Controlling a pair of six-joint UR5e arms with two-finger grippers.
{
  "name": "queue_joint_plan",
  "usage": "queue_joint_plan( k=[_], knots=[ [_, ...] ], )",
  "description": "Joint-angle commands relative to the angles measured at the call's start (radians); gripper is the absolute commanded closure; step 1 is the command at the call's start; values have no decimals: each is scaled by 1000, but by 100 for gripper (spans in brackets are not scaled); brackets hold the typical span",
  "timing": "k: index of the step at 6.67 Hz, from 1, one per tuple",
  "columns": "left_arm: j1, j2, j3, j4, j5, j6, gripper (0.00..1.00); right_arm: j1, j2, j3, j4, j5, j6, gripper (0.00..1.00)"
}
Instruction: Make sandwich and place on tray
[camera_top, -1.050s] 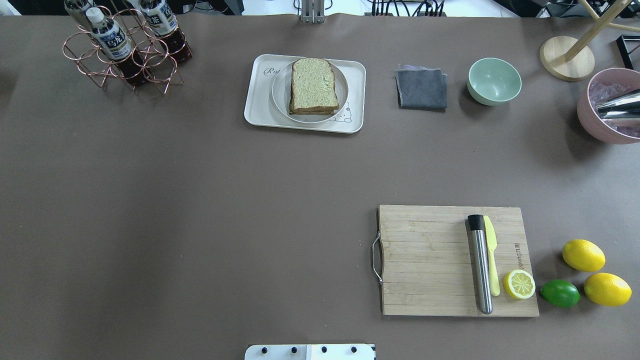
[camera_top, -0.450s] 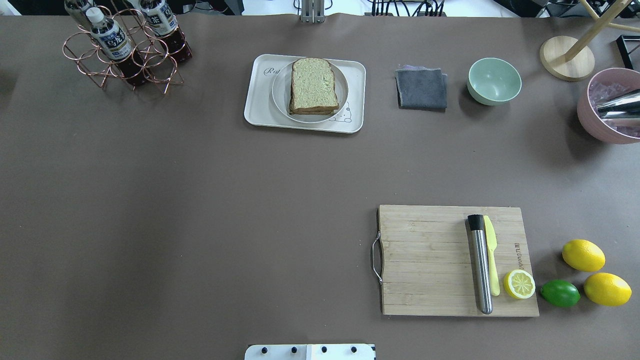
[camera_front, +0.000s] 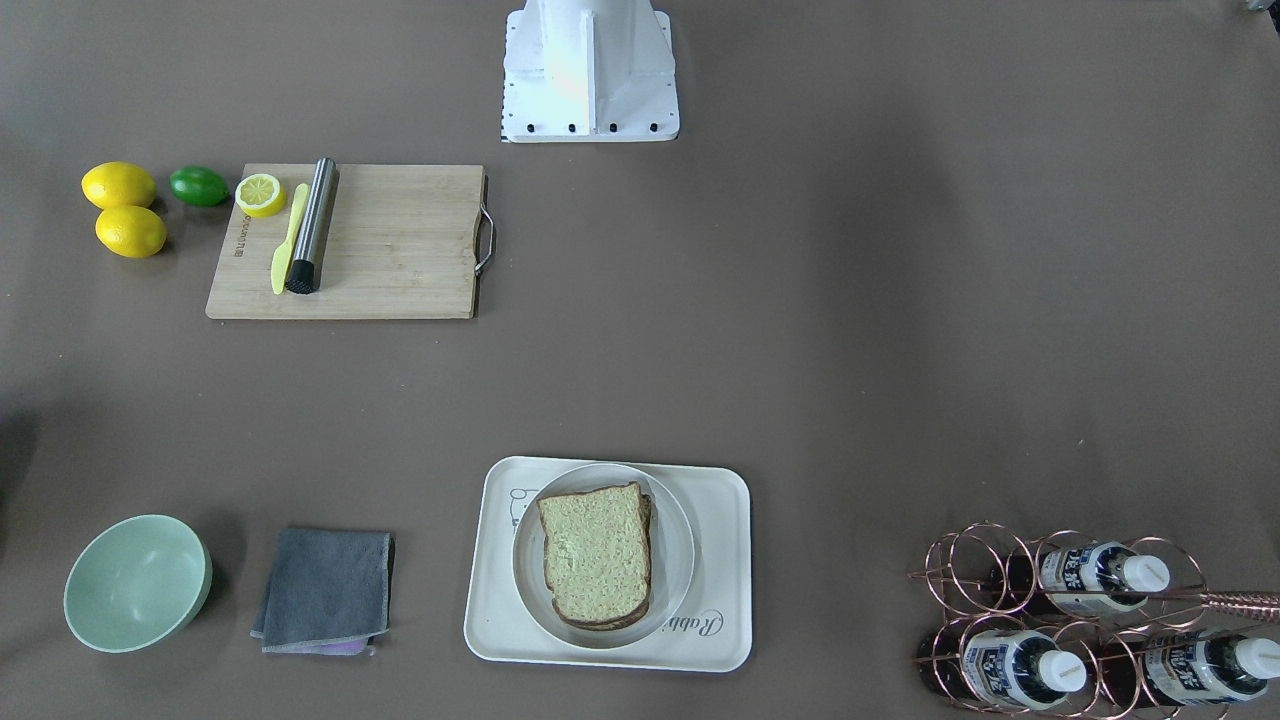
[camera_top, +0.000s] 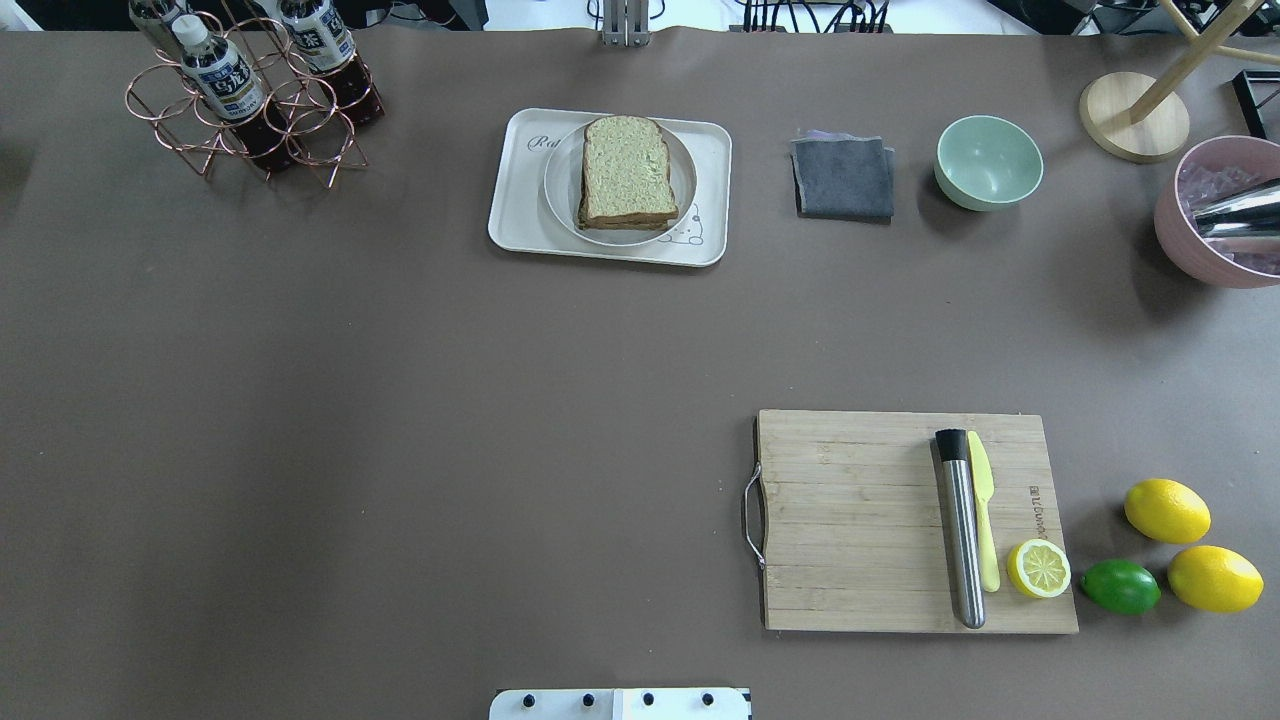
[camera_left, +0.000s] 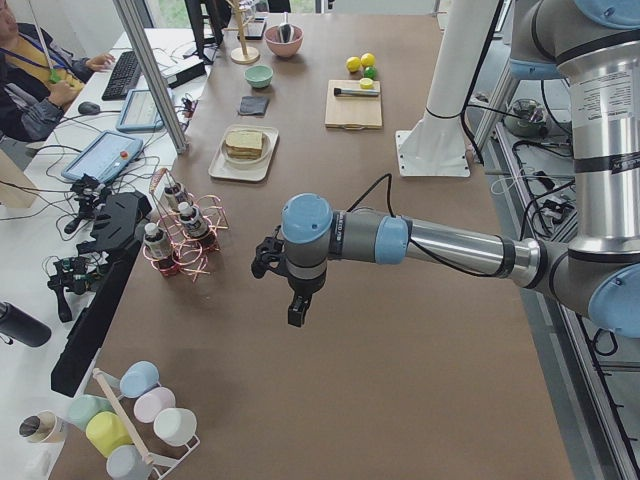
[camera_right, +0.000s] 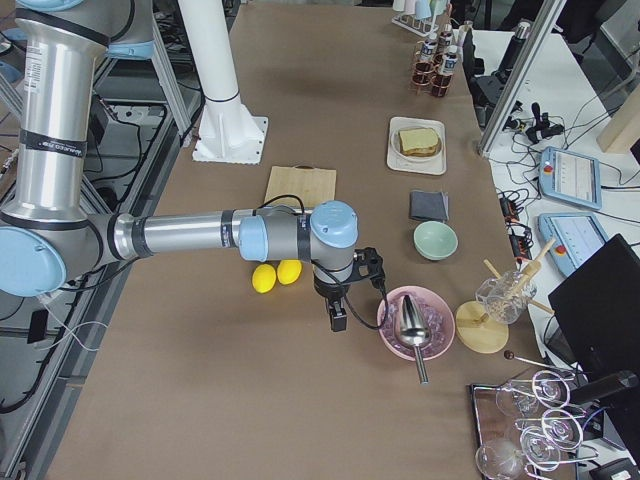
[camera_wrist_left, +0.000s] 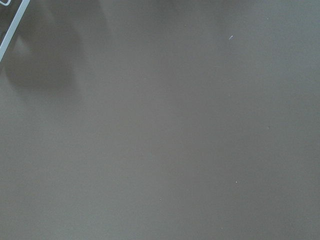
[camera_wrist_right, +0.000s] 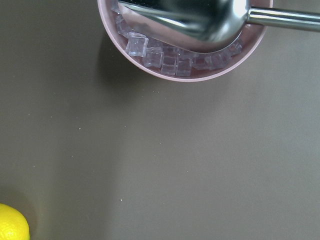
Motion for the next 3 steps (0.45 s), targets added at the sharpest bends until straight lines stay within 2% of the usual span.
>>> queue_joint_plan(
  k=[1, 3],
  knots=[
    [2, -11, -1, 2, -1, -8, 3, 0, 3, 0, 0, 0, 3, 0],
    [-4, -11, -4, -1, 0, -5, 3, 0, 2, -1, 2, -1, 1, 0]
  ],
)
